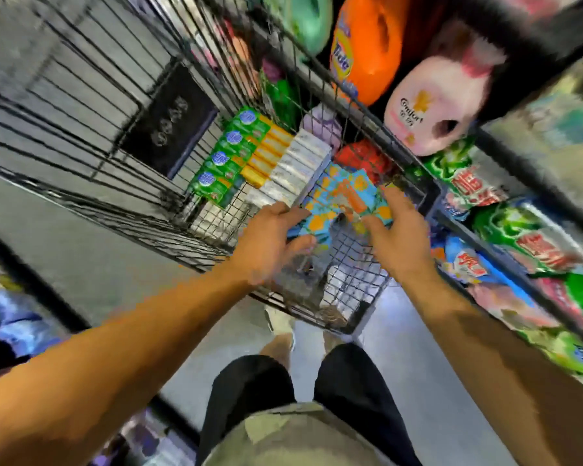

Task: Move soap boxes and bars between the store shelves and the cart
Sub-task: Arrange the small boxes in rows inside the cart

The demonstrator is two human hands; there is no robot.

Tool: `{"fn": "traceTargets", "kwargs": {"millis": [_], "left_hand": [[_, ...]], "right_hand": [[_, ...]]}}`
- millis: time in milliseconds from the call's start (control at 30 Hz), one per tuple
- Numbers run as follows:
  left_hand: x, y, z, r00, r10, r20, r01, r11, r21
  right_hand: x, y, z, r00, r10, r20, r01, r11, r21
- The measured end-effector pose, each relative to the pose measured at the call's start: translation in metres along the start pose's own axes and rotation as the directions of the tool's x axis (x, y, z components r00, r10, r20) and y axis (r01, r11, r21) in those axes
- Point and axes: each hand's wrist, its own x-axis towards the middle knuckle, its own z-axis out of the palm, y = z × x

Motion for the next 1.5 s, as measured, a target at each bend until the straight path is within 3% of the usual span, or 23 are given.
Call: {"fn": "traceTargets", "kwargs": {"millis": [200, 433, 633, 867, 1000, 1267, 1500], "left_hand": [[-0.018, 0.056, -0.049, 0.991, 0.107, -0.077, -0.108, 0.994, -0.007], [-0.032, 0.176, -0.072, 0.929, 0.332, -0.164, -0.327, 0.943, 0.056], [-0.061, 0.298, -0.035, 0.837, 0.481, -0.259, -0.480, 0.874, 0.073], [-0.087, 0.461, 0.039, 0.796, 0.539, -0.277, -0.564, 0.825, -0.017], [-0.095, 0.551, 0.069, 0.708, 0.636, -0.307, -0.671, 0.742, -0.010], [-0.078, 0.691, 0.088, 0.553, 0.767, -0.326, -0.794, 0.604, 0.075], [-0.019, 0.764, 0.093, 0.499, 0.818, -0.287, -0.807, 0.559, 0.191]], "right_hand": [[-0.058, -0.017, -0.058, 0.985, -0.005, -0.173, 0.015, 0.998, 0.056], [-0.130, 0.003, -0.158, 0.933, 0.005, -0.360, 0.022, 0.997, 0.071], [-0.208, 0.073, -0.248, 0.864, -0.001, -0.503, 0.035, 0.998, 0.059], [-0.310, 0.179, -0.361, 0.790, 0.031, -0.613, 0.006, 0.998, 0.058], [-0.354, 0.221, -0.416, 0.737, 0.061, -0.673, -0.025, 0.998, 0.063], [-0.407, 0.266, -0.488, 0.630, 0.048, -0.775, -0.023, 0.999, 0.044], [-0.401, 0.280, -0.527, 0.613, 0.000, -0.790, -0.041, 0.999, -0.032]]}}
